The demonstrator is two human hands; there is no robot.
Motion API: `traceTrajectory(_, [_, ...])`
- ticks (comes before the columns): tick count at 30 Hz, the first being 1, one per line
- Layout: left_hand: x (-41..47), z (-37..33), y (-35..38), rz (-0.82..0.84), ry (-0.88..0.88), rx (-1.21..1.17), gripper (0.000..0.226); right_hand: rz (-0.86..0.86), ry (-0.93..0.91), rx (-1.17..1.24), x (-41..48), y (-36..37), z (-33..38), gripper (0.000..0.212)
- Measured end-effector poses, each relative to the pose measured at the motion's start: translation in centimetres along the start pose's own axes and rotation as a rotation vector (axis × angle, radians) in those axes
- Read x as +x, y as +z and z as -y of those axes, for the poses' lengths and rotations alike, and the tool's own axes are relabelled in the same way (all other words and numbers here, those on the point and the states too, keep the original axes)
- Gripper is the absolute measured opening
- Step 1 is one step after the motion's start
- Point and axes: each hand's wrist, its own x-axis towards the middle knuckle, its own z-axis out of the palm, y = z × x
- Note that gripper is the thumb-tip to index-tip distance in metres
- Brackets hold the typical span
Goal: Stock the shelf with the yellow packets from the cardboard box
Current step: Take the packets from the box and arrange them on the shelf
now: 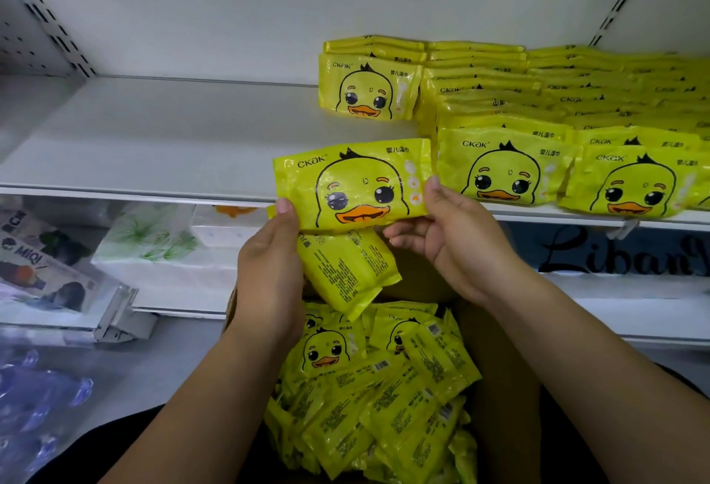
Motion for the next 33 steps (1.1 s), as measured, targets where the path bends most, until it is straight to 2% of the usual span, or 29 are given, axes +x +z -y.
traceTrajectory(5, [0.5, -0.6, -0.3, -0.015, -0.009, -0.028, 0.034, -0.062, -0.153, -0.389, -0.7, 0.0, -0.4, 0.028])
traceTrajectory(8, [0.7, -0.6, -0.4, -0.032, 0.006, -0.05, 0.036, -0.123, -0.237, -0.55, -0.8, 0.4, -0.6, 0.035])
traceTrajectory(12, [0.7, -0.7, -0.7, -0.022, 0.042, -0.036, 0.043, -0.204, -0.252, -0.576, -1.2, 0.8, -0.4, 0.029])
traceTrajectory(16, [1.2, -1.6, -1.6, 0.053, 0.171, 0.07, 0.041, -0.131, -0.331, -0.542, -1.1, 0.9, 0.7, 0.014])
traceTrajectory(18, [1.6, -2.1, -2.1, 0.07, 0.212, 0.088, 0.041, -0.069, -0.279, -0.456, -1.0, 1.1, 2.4, 0.029])
traceTrajectory(19, [1.8, -2.1, -2.3, 0.079, 0.221, 0.096, 0.042, -0.048, -0.269, -0.494, -0.8, 1.4, 3.2, 0.041])
traceTrajectory(21, [2.0, -2.1, -2.4, 0.086, 0.227, 0.107, 0.044, -0.011, -0.258, -0.746, -0.2, 2.1, 4.7, 0.06])
traceTrajectory(22, [1.9, -2.1, -2.4, 0.08, 0.229, 0.101, 0.044, 0.007, -0.232, -0.875, 0.1, 2.6, 5.4, 0.063])
traceTrajectory(25, [2.1, -2.5, -2.6, 0.069, 0.216, 0.067, 0.042, 0.15, -0.134, -1.04, 1.2, 4.0, 6.8, 0.041])
traceTrajectory(27, [2.3, -2.5, -2.9, 0.056, 0.22, 0.064, 0.042, 0.179, -0.113, -0.991, 2.0, 4.5, 7.4, 0.031])
traceTrajectory(30, [3.1, -2.8, -3.4, -0.013, 0.238, 0.031, 0.027, 0.082, -0.166, -0.889, 3.9, 4.5, 8.0, 0.031])
traceTrajectory(31, [3.5, -2.9, -3.5, -0.05, 0.237, 0.019, 0.021, 0.015, -0.199, -0.886, 4.8, 4.3, 8.1, 0.038])
traceTrajectory(33, [4.2, -3.1, -3.7, -0.104, 0.236, 0.006, 0.006, -0.135, -0.254, -0.941, 6.9, 4.0, 8.5, 0.068])
